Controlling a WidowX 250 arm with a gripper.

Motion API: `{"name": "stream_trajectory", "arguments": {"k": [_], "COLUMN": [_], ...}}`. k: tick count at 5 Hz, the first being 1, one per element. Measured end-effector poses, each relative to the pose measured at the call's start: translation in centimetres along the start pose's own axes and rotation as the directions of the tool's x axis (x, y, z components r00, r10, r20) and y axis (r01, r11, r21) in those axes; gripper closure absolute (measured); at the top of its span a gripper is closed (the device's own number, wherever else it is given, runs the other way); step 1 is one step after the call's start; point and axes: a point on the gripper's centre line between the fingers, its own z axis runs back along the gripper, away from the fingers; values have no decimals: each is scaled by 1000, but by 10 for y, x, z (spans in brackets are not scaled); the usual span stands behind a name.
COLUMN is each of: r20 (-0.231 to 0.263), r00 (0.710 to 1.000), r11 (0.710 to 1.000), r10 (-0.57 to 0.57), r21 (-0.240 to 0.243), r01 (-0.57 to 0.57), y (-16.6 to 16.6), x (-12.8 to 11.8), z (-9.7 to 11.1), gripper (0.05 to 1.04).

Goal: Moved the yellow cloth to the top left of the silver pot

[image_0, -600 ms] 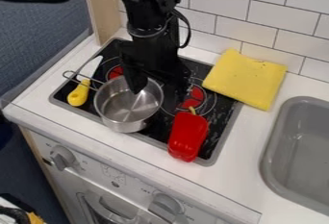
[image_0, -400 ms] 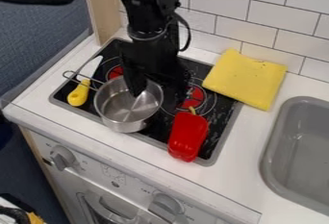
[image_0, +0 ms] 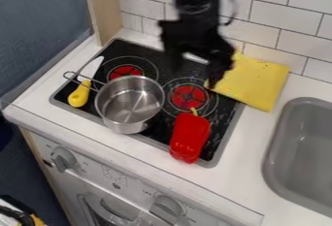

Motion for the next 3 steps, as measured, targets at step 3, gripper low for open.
{"name": "stream_trajectory", "arguments": {"k": [3], "r20": [-137], "r00": [986], "r11": [996], "r10": [91], "r21": [37], "r01": [-87], "y": [-5], "x": [61], "z": [-83], "gripper": [81]}}
